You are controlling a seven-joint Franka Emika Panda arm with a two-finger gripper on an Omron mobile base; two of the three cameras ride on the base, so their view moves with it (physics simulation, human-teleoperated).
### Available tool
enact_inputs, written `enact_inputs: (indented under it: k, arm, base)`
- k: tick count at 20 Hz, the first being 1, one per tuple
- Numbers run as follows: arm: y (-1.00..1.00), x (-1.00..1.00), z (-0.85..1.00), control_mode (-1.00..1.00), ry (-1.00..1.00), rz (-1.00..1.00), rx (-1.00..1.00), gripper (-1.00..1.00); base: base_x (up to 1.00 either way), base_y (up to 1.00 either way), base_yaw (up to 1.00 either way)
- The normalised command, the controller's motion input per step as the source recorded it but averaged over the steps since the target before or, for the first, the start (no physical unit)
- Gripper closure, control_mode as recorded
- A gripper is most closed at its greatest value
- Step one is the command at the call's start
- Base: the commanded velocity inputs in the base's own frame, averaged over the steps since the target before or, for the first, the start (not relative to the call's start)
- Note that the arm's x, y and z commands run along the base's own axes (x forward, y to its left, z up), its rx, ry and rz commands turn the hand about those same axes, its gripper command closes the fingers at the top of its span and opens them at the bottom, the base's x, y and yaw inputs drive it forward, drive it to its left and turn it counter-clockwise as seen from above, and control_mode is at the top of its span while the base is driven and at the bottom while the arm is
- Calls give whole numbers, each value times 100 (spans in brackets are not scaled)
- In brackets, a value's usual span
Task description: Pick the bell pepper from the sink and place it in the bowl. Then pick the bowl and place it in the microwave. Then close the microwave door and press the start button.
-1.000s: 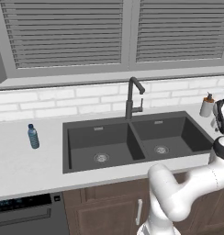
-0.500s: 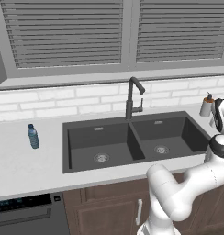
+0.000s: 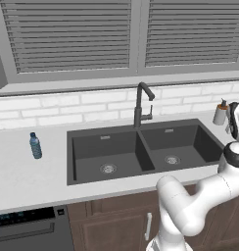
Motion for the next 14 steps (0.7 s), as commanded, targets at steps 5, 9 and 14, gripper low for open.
enact_inputs:
  k: [5, 9, 14]
  arm:
    - [42, -13, 0, -100, -2, 8, -18, 100]
    - [38, -29, -2, -100, -4, 14, -17, 100]
    - [18, -48, -1, -100, -6, 8, -11, 100]
  base:
    - [0, 0, 0]
    - [0, 0, 0]
    - [0, 0, 0]
